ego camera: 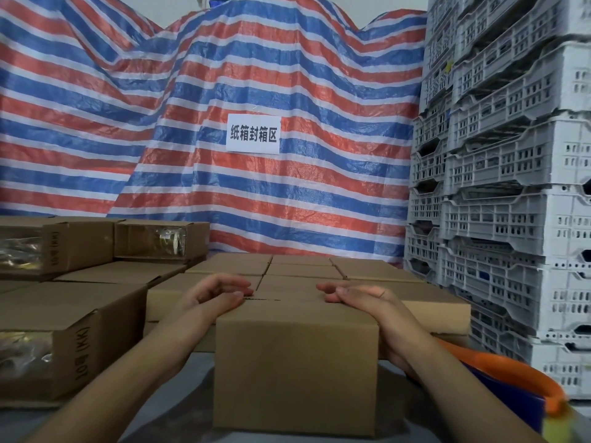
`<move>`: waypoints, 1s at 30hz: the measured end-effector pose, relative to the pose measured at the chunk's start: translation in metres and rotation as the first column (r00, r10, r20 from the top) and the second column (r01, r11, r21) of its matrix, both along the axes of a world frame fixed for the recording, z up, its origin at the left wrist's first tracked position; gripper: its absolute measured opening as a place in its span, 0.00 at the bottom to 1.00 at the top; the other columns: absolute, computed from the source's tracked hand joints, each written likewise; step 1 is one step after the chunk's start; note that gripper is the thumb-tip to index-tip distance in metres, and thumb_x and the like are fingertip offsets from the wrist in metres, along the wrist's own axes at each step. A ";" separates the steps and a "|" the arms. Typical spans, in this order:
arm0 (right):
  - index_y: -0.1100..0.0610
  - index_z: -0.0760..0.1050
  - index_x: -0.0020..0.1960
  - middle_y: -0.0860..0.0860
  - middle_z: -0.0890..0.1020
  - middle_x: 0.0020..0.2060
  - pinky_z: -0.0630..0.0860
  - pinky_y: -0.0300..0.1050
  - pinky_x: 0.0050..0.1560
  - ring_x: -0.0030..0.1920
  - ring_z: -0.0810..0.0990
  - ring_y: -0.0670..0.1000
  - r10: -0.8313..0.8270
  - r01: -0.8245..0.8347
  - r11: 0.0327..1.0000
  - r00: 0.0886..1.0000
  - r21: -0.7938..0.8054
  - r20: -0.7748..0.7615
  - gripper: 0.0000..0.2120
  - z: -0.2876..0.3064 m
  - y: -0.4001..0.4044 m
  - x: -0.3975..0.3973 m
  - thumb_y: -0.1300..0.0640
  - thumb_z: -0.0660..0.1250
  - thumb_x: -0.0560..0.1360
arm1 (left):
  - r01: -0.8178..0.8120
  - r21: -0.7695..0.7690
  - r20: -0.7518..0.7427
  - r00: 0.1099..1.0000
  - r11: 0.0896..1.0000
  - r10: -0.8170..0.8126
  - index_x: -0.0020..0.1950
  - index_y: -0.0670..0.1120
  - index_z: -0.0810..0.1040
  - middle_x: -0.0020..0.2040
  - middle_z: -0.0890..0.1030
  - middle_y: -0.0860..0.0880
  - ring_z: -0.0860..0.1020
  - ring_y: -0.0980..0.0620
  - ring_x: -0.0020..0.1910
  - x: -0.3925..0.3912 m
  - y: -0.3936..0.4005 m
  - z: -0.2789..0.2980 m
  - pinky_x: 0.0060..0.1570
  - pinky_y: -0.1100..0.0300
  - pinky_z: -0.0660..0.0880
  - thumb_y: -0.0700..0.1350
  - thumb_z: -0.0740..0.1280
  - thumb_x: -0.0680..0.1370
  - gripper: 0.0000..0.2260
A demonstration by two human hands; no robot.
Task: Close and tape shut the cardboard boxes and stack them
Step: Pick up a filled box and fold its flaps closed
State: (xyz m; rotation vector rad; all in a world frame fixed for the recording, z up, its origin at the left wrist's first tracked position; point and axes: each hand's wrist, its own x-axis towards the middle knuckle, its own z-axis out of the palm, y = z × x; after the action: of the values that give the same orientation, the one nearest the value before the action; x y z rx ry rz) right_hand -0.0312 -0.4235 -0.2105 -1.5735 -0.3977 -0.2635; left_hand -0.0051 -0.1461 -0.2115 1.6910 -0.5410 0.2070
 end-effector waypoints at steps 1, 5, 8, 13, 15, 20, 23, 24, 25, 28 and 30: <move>0.53 0.87 0.50 0.48 0.85 0.58 0.78 0.42 0.53 0.58 0.83 0.49 0.000 0.000 1.000 1.000 -0.002 -0.004 0.13 0.000 0.000 0.000 0.47 0.73 0.70 | 0.005 0.035 -0.009 1.000 0.999 -0.005 0.50 0.56 0.84 0.52 0.84 0.53 0.81 0.56 0.51 0.000 0.001 0.004 0.52 0.58 0.74 0.45 0.67 0.75 0.09; 0.54 0.87 0.49 0.50 0.85 0.56 0.78 0.42 0.52 0.57 0.84 0.51 -0.003 0.003 1.000 1.000 -0.005 -0.013 0.13 -0.001 0.001 0.000 0.48 0.73 0.70 | -0.032 0.291 -0.010 0.999 0.956 0.037 0.56 0.55 0.80 0.51 0.84 0.55 0.81 0.56 0.52 -0.007 0.000 0.031 0.47 0.65 0.74 0.40 0.66 0.79 0.11; 0.55 0.87 0.49 0.49 0.85 0.57 0.77 0.45 0.55 0.57 0.84 0.51 -0.012 0.012 1.000 1.000 -0.009 -0.010 0.14 -0.001 0.000 0.001 0.47 0.74 0.70 | -0.156 0.508 0.151 0.984 0.847 0.091 0.58 0.61 0.75 0.53 0.79 0.59 0.77 0.62 0.48 -0.021 -0.018 0.045 0.40 0.71 0.71 0.49 0.62 0.82 0.08; 0.55 0.86 0.53 0.52 0.85 0.56 0.78 0.48 0.55 0.58 0.84 0.54 -0.005 0.004 0.999 1.000 -0.040 -0.017 0.21 -0.001 -0.001 0.000 0.42 0.75 0.67 | -0.216 0.823 0.313 0.944 0.525 -0.102 0.74 0.63 0.60 0.72 0.67 0.60 0.66 0.64 0.60 -0.034 -0.057 0.046 0.53 0.65 0.62 0.73 0.52 0.74 0.30; 0.55 0.86 0.52 0.52 0.85 0.56 0.78 0.52 0.59 0.58 0.83 0.55 -0.012 0.011 0.999 1.000 -0.041 -0.022 0.20 -0.001 -0.001 0.001 0.42 0.75 0.67 | -0.199 0.901 0.292 0.935 0.384 -0.200 0.76 0.64 0.54 0.75 0.64 0.60 0.65 0.60 0.67 -0.031 -0.064 0.046 0.57 0.62 0.59 0.77 0.53 0.71 0.37; 0.55 0.87 0.49 0.49 0.85 0.56 0.77 0.49 0.60 0.60 0.82 0.52 -0.039 0.038 0.996 0.999 -0.082 -0.015 0.18 0.002 0.001 -0.005 0.43 0.76 0.67 | -0.208 0.918 0.287 0.936 0.336 -0.205 0.76 0.67 0.47 0.77 0.58 0.61 0.61 0.56 0.74 -0.029 -0.062 0.043 0.68 0.56 0.59 0.76 0.55 0.71 0.38; 0.52 0.87 0.50 0.48 0.85 0.57 0.75 0.53 0.65 0.61 0.81 0.53 -0.085 0.080 0.986 0.996 -0.148 -0.025 0.19 0.011 0.004 -0.017 0.39 0.72 0.70 | -0.201 0.919 0.281 0.937 0.340 -0.206 0.77 0.65 0.48 0.78 0.57 0.60 0.60 0.56 0.74 -0.031 -0.062 0.043 0.69 0.55 0.59 0.75 0.55 0.72 0.37; 0.50 0.87 0.51 0.47 0.84 0.58 0.74 0.53 0.66 0.61 0.80 0.51 -0.124 0.120 0.975 0.992 -0.188 -0.011 0.18 0.016 0.006 -0.023 0.38 0.67 0.74 | -0.212 0.917 0.291 0.934 0.339 -0.205 0.77 0.64 0.48 0.78 0.56 0.60 0.59 0.56 0.75 -0.032 -0.063 0.044 0.70 0.54 0.58 0.75 0.55 0.72 0.37; 0.46 0.86 0.52 0.45 0.83 0.57 0.73 0.51 0.66 0.60 0.80 0.47 -0.172 0.172 0.954 0.985 -0.245 0.021 0.17 0.023 0.010 -0.030 0.38 0.63 0.77 | -0.219 0.916 0.297 0.933 0.336 -0.202 0.78 0.63 0.48 0.79 0.55 0.60 0.58 0.55 0.76 -0.032 -0.063 0.044 0.71 0.54 0.57 0.75 0.55 0.72 0.37; 0.41 0.79 0.44 0.39 0.81 0.40 0.76 0.42 0.48 0.44 0.79 0.37 -0.231 0.327 0.731 0.945 -0.599 0.234 0.18 0.040 0.033 -0.055 0.36 0.54 0.82 | -0.209 0.907 0.305 0.924 0.365 -0.231 0.78 0.62 0.52 0.78 0.59 0.59 0.62 0.56 0.73 -0.033 -0.063 0.043 0.68 0.56 0.61 0.72 0.56 0.74 0.35; 0.43 0.77 0.46 0.42 0.81 0.38 0.71 0.40 0.42 0.41 0.78 0.40 -0.201 0.364 0.433 0.931 -0.825 0.305 0.20 0.042 0.052 -0.066 0.36 0.50 0.82 | -0.222 0.891 0.337 0.908 0.396 -0.248 0.76 0.62 0.57 0.75 0.64 0.58 0.66 0.58 0.69 -0.033 -0.063 0.043 0.64 0.58 0.64 0.69 0.59 0.75 0.31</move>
State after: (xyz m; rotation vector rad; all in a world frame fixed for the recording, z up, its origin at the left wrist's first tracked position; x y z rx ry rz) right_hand -0.0975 -0.3712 -0.1680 -2.6907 -0.4115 -0.5072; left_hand -0.0378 -0.2094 -0.1686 2.7954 -1.1569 0.2922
